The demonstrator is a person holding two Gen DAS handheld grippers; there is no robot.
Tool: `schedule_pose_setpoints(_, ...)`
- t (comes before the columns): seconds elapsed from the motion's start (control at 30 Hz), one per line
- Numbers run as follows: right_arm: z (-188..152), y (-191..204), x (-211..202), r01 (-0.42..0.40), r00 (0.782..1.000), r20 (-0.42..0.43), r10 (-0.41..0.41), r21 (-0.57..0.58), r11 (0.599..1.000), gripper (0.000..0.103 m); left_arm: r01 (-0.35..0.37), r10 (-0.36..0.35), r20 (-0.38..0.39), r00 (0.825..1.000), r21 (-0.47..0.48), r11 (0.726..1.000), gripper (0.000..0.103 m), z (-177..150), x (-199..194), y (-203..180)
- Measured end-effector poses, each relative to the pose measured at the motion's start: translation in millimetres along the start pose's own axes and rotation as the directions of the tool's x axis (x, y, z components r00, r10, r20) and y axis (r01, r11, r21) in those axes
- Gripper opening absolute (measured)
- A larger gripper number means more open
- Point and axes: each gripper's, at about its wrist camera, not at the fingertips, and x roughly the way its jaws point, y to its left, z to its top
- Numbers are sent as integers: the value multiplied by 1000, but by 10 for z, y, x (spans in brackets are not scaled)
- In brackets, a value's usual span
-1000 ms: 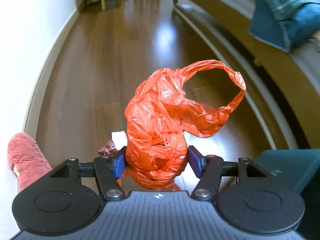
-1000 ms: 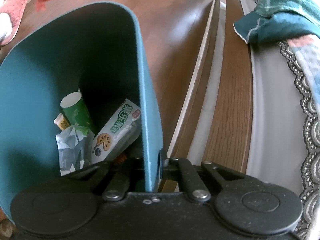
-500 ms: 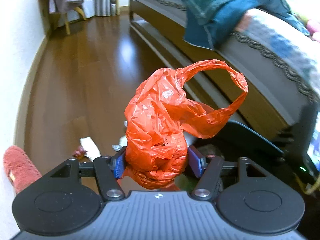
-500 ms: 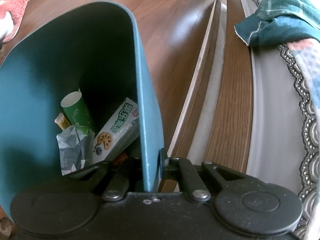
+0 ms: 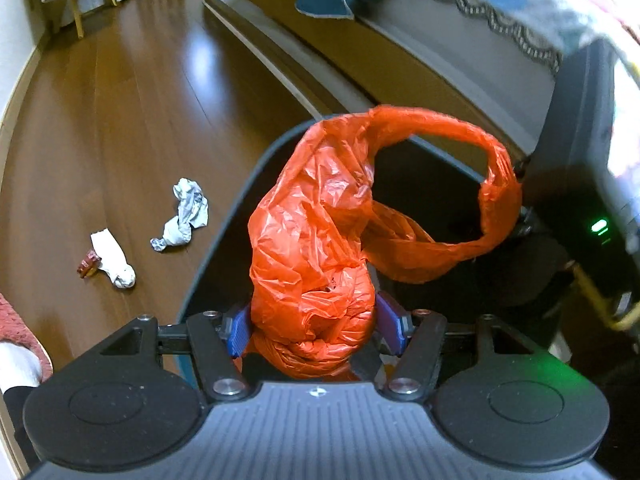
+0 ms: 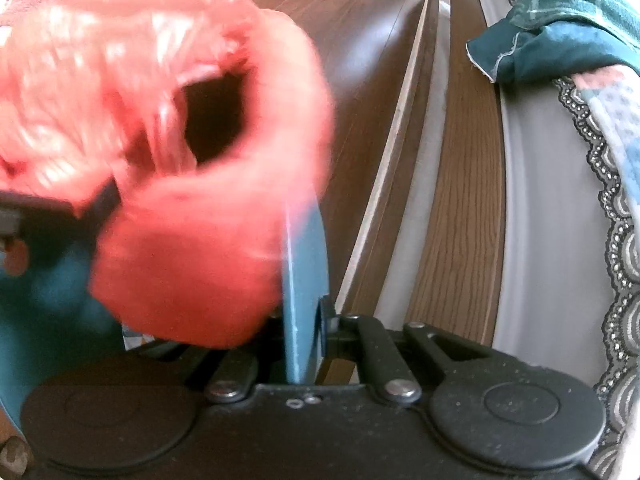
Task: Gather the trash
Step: 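Open the left tool over the teal bin to drop the red bag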
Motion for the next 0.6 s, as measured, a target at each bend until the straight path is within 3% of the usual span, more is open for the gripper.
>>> schedule_pose_setpoints(0.37,8,-48,2,-6,1000,1,6,0,1000,5,17,-11,-88,996,66,998,63,-65,414,-174)
schedule_pose_setpoints(0.6,-1,-70,-25,-22,1000,5,22,5,1000,7,37,-28,-99,995,95,995,66,-106,522,-244)
